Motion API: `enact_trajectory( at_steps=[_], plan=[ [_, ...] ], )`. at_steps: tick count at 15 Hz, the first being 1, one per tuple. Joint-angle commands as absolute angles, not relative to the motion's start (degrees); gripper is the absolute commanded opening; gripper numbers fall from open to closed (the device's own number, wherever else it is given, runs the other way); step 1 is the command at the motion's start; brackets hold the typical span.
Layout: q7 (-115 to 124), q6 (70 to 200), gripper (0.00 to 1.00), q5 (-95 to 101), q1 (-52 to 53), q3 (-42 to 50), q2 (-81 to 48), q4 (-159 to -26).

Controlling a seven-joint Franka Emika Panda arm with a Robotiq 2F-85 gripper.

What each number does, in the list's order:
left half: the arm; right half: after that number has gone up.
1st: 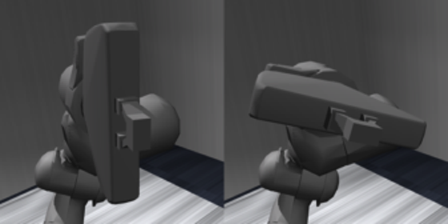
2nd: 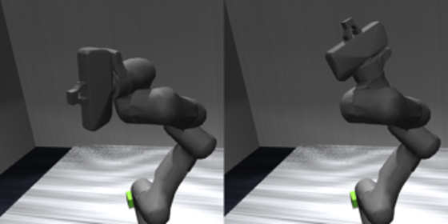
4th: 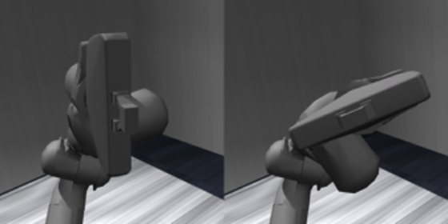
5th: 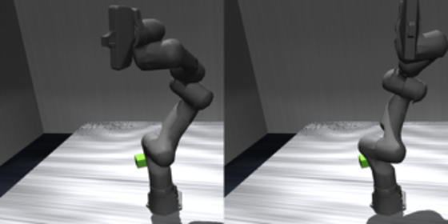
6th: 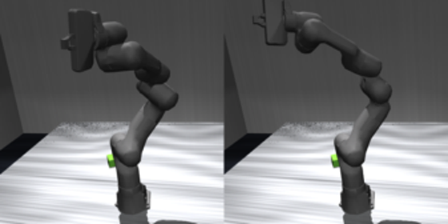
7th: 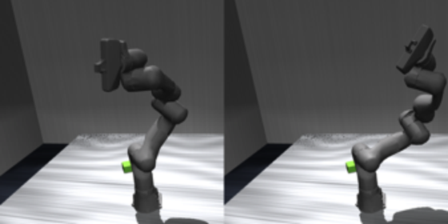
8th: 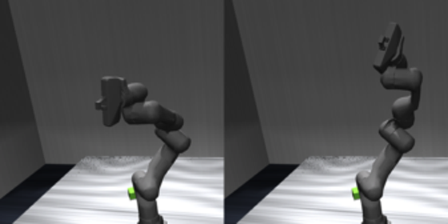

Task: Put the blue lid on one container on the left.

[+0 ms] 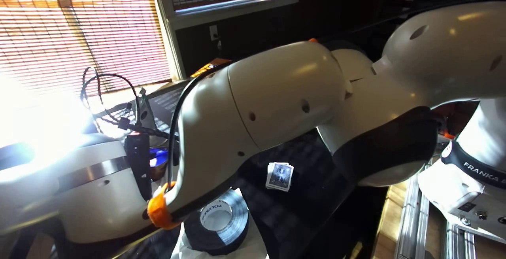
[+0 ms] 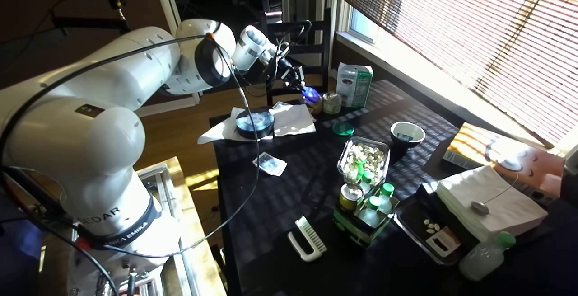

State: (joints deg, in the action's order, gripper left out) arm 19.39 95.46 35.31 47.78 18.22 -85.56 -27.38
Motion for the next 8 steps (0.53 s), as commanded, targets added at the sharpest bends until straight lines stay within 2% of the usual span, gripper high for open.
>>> enact_trajectory(
  at_steps=[1, 6, 7, 8],
  plan=[
    [20.15, 97.02, 0.01, 37.81, 47.73, 18.37, -85.56, -28.69],
    [19.49, 97.17, 0.01, 38.00, 47.65, 17.58, -85.56, -28.73],
    [19.12, 97.01, 0.29, 37.53, 47.53, 17.18, -85.56, -28.35],
    [18.66, 97.01, 0.30, 37.19, 47.45, 16.80, -85.56, -27.99]
  ],
)
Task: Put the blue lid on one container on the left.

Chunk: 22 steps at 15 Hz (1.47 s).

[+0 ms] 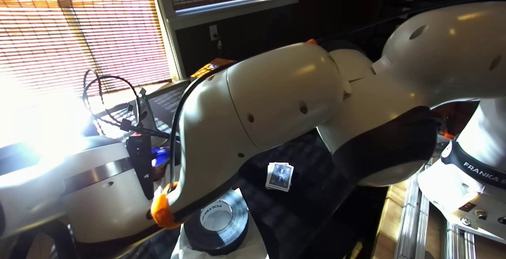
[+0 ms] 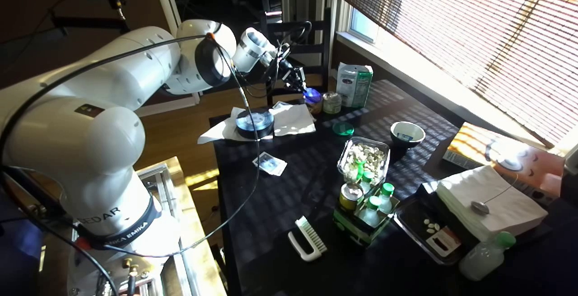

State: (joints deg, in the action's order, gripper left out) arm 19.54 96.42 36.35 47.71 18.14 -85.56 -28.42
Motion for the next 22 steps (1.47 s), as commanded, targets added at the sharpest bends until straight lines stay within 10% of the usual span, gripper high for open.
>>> enact_trajectory(
  at_steps=[1, 10, 22],
  plan=[
    [18.39, 96.90, 0.36, 36.90, 47.38, 16.48, -85.55, -27.65],
    [17.56, 98.92, 0.98, 29.73, 45.34, 11.87, -82.67, -25.82],
    [24.66, 92.49, 1.00, 17.63, 36.30, 10.20, -73.63, -24.68]
  ],
)
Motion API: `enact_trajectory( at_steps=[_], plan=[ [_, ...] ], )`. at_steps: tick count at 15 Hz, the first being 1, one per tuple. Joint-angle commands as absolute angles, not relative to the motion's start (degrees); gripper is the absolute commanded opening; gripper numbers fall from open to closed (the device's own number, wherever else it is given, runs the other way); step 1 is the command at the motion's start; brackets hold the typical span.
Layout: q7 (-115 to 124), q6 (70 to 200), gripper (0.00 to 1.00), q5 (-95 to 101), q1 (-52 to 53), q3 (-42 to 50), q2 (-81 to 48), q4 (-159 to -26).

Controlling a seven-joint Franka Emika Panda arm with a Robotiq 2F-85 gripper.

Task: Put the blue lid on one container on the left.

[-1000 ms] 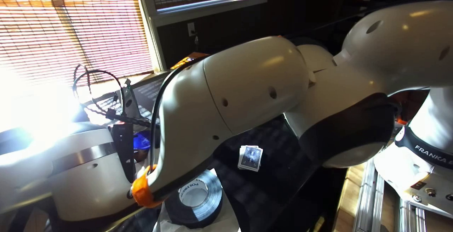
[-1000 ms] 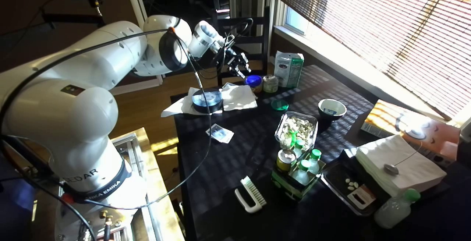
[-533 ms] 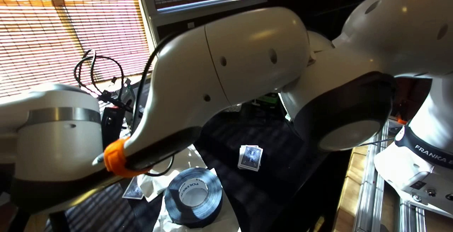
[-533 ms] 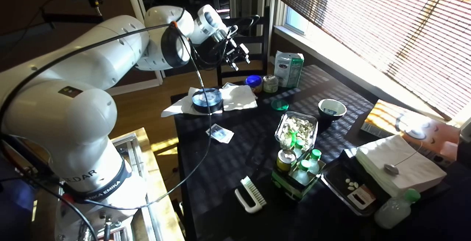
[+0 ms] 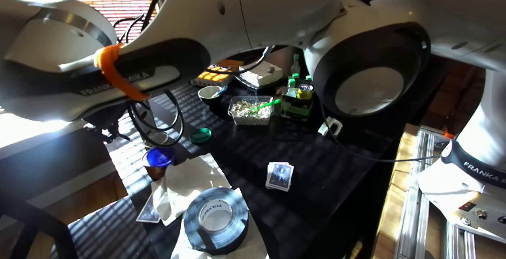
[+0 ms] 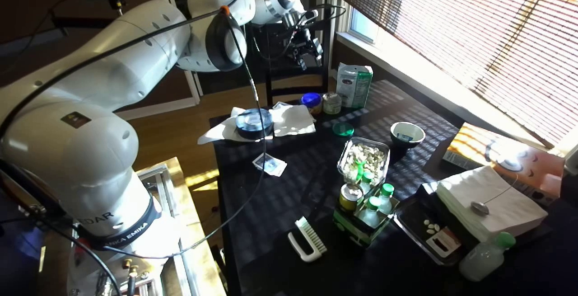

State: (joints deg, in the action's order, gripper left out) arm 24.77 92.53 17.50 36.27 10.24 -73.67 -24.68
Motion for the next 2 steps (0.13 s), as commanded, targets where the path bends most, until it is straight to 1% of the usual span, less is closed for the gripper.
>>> enact_trajectory(
  at_steps=[1, 2],
  plan=[
    [25.60, 92.39, 1.00, 16.95, 35.51, 9.77, -73.54, -24.68],
    [26.11, 92.39, 1.00, 16.71, 35.10, 9.52, -73.55, -24.70]
  ],
)
